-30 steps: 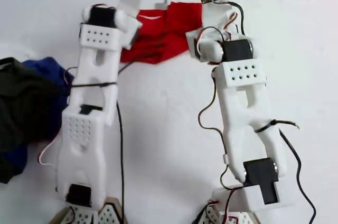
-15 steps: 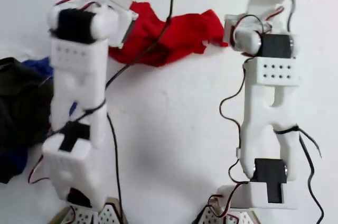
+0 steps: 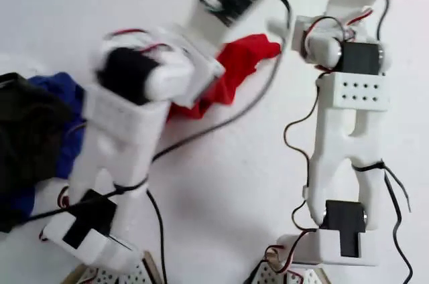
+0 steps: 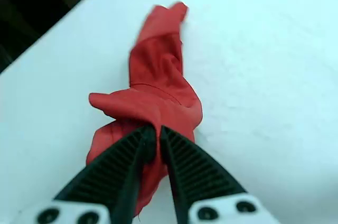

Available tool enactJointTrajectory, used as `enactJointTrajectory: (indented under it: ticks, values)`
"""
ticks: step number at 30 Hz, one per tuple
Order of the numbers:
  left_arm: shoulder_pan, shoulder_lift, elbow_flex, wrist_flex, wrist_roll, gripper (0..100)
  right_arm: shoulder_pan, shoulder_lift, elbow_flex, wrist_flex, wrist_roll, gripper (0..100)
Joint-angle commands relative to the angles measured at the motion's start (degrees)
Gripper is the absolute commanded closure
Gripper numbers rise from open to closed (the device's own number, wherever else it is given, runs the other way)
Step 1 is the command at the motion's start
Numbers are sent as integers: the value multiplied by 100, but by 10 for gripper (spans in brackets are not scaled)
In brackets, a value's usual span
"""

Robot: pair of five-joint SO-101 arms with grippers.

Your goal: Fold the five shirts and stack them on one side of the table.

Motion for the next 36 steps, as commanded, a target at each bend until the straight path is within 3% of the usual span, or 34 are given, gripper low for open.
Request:
enactJointTrajectory:
  ticks: [1,6,11,17,22,26,33,36]
  values:
    - [9,-255,532,-431,18,974,321,-66,-387,31,-62,676]
    - [-536,-273,769,-492,18,974,347,-66,-396,31,-70,676]
    - [-1662,-501,593,88,18,974,382,-66,-404,22,-70,676]
    - [-2769,-1600,-479,-264,9,974,356,-66,-404,22,-70,676]
    - [-2769,-2382,-1446,-897,18,974,347,-66,-404,22,-70,676]
    - [-2796,-2532,-1481,-1116,-9,974,347,-66,-404,22,-70,676]
    - [-2690,-2277,-470,-1363,18,974,338,-66,-404,31,-70,676]
    - [-2145,-2101,13,-1662,18,974,338,-66,-404,31,-70,676]
